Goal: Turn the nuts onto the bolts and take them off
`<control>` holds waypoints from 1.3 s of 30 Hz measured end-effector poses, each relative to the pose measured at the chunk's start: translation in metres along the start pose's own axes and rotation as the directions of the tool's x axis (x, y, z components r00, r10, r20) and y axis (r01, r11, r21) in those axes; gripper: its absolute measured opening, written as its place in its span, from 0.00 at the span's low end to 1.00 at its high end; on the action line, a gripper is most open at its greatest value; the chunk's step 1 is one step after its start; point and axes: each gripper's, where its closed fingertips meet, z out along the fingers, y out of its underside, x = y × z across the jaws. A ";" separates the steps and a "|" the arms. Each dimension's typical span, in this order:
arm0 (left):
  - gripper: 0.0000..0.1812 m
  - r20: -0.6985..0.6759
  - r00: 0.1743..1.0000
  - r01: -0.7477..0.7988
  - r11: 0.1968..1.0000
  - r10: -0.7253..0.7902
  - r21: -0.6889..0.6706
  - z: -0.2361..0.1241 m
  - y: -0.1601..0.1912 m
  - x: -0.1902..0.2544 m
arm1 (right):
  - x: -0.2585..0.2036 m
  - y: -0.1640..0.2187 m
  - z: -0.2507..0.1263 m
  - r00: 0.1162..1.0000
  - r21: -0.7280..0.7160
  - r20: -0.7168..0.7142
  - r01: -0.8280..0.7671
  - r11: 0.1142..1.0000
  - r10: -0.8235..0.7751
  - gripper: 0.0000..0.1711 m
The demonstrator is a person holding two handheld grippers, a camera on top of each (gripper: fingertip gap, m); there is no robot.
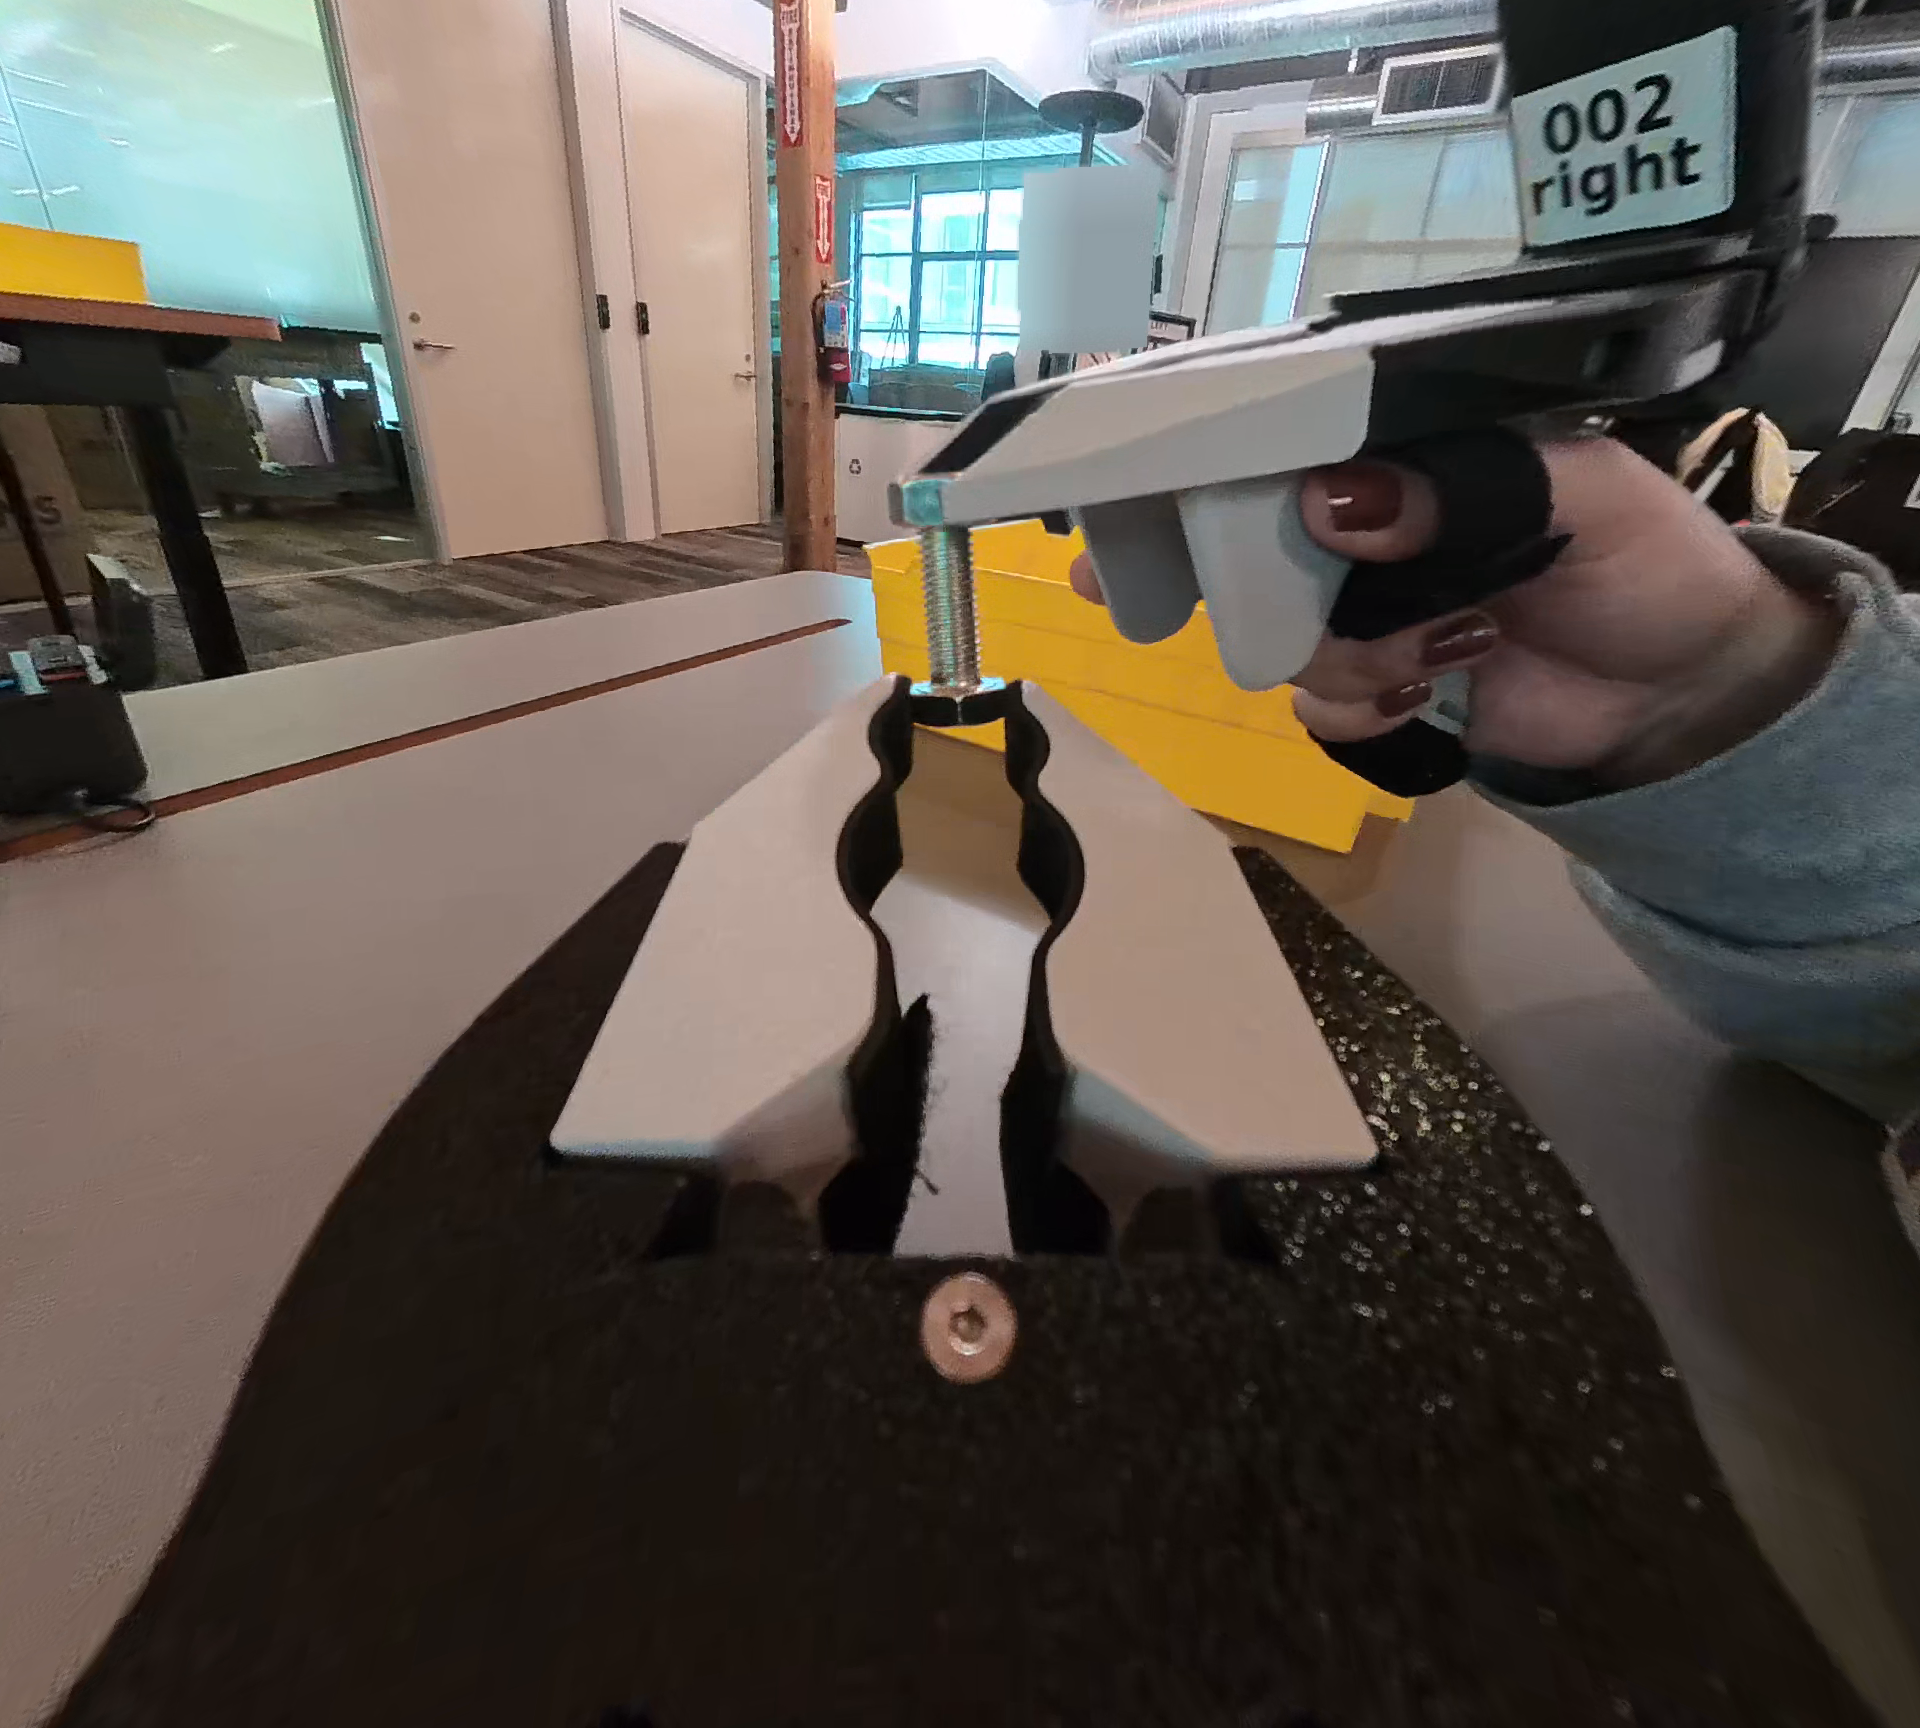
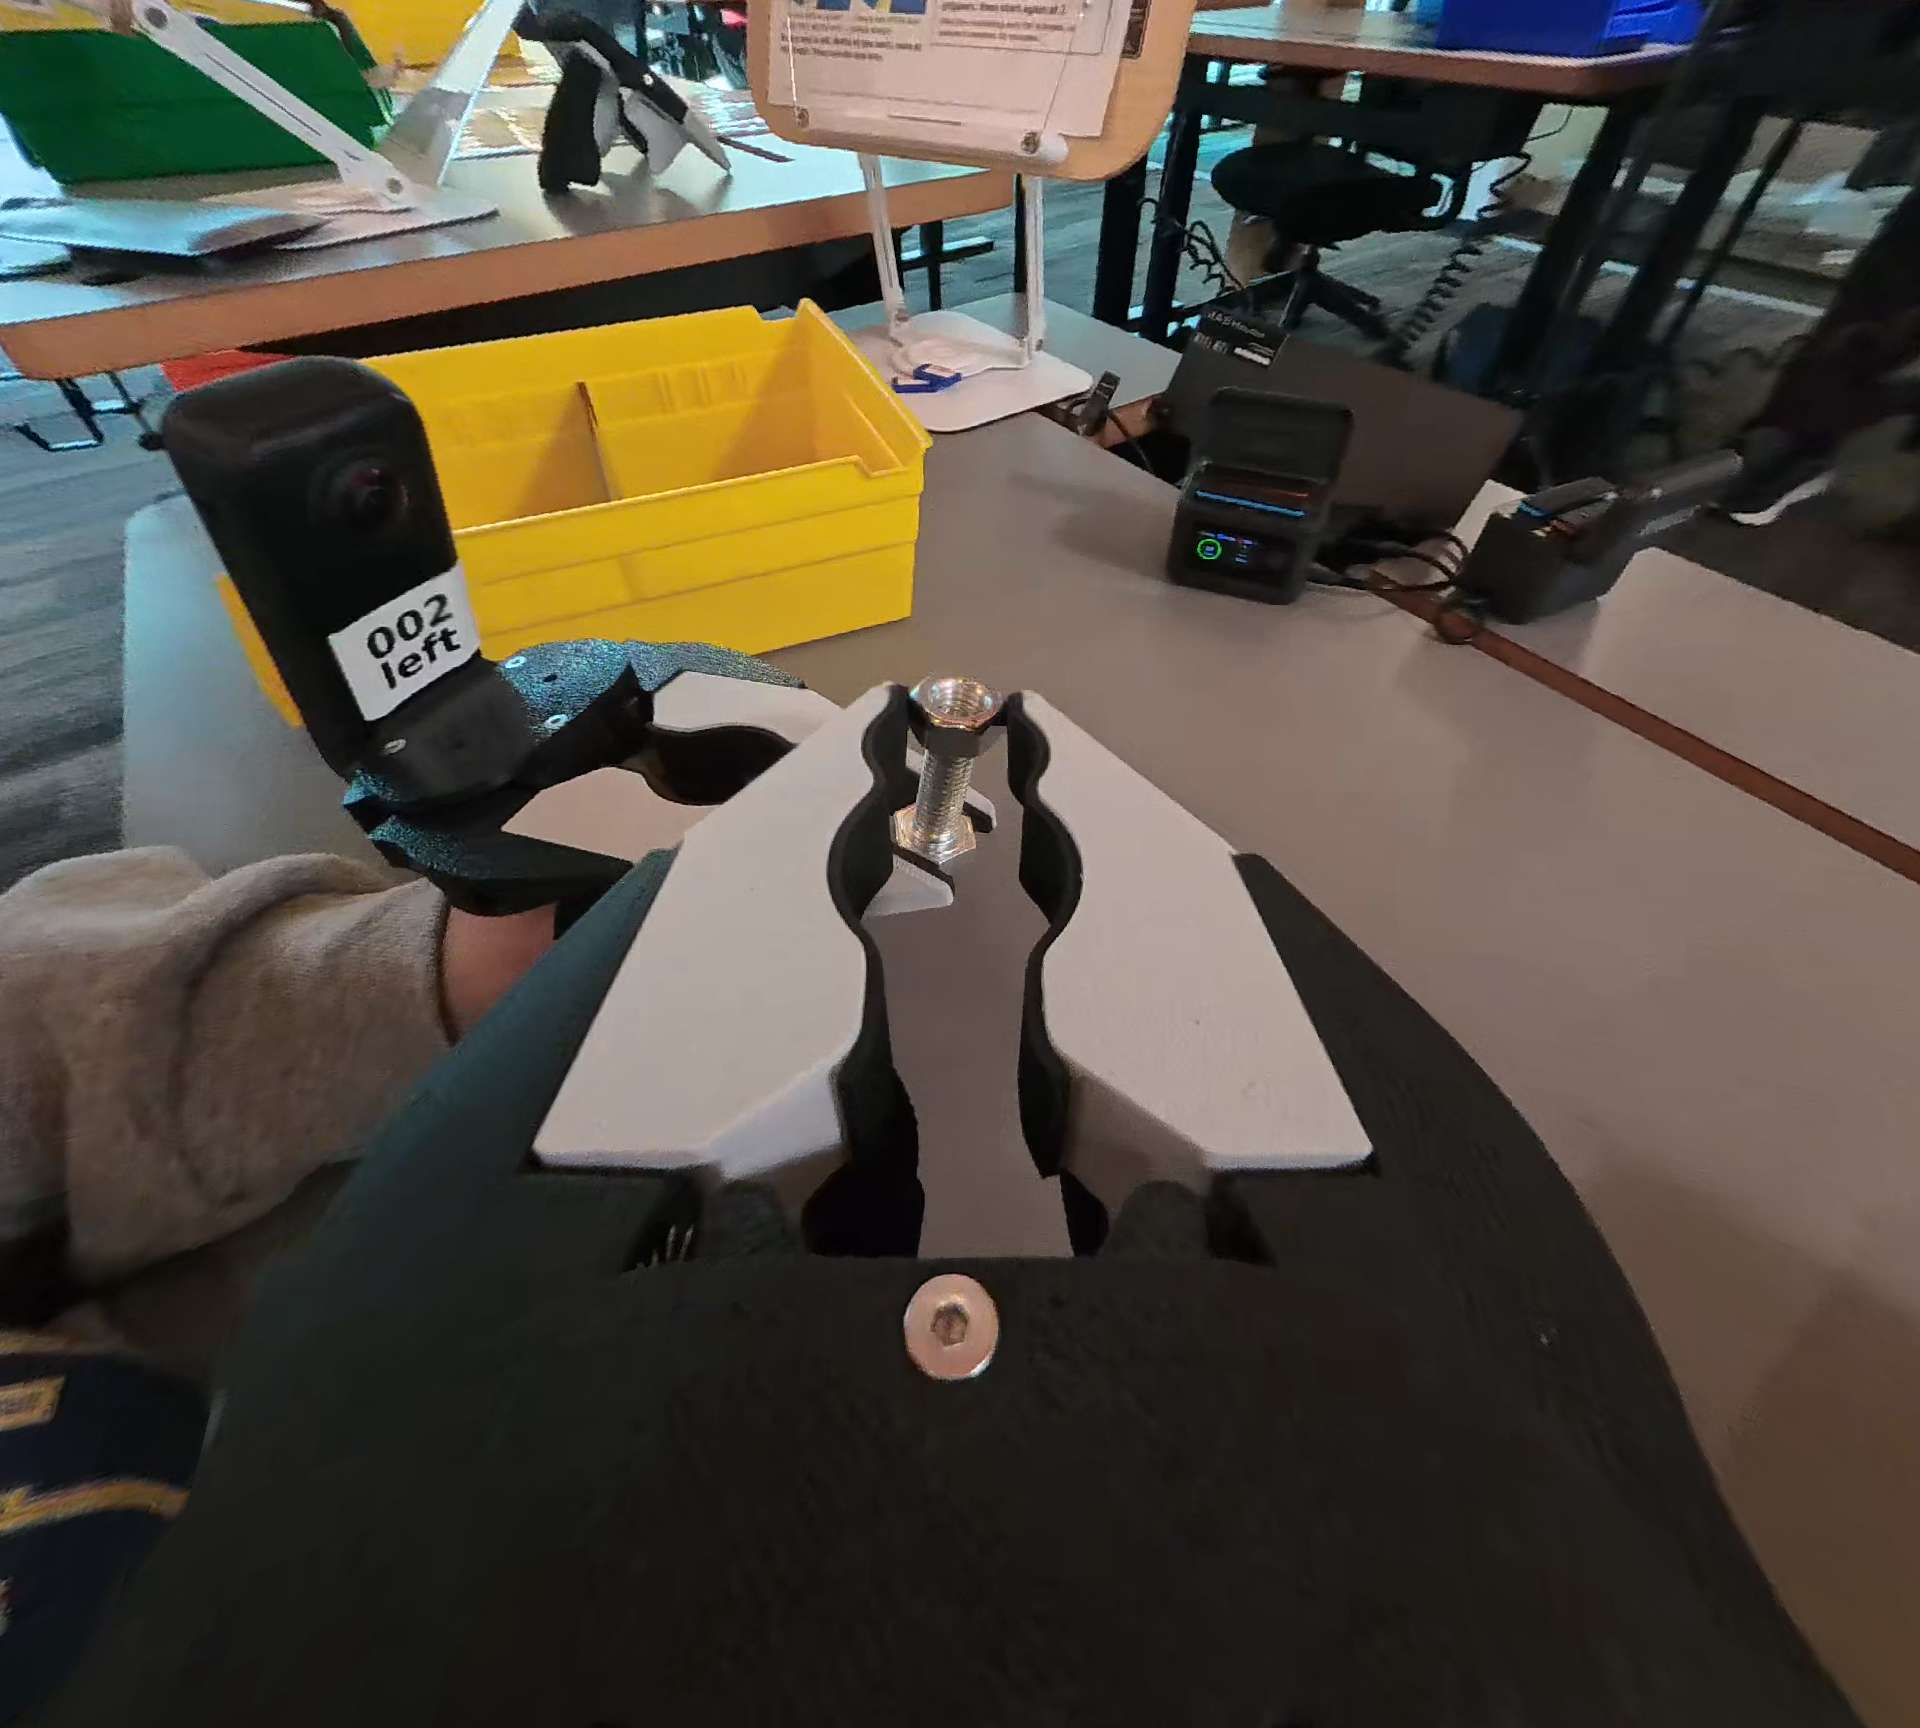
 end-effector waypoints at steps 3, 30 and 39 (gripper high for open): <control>0.08 -0.011 1.000 0.012 1.000 -0.012 -0.002 0.000 0.001 0.000 | 0.001 0.001 0.000 1.000 0.006 0.003 -0.009 1.000 0.009 0.10; 0.08 -0.208 0.971 0.129 0.991 -0.121 0.023 0.000 -0.002 0.017 | -0.022 -0.006 -0.010 0.952 0.223 0.303 -0.123 0.967 0.051 0.36; 0.08 -0.176 0.969 0.185 0.981 -0.173 0.053 -0.006 -0.006 0.001 | -0.013 0.003 -0.015 0.973 0.243 0.229 -0.101 0.965 0.044 0.41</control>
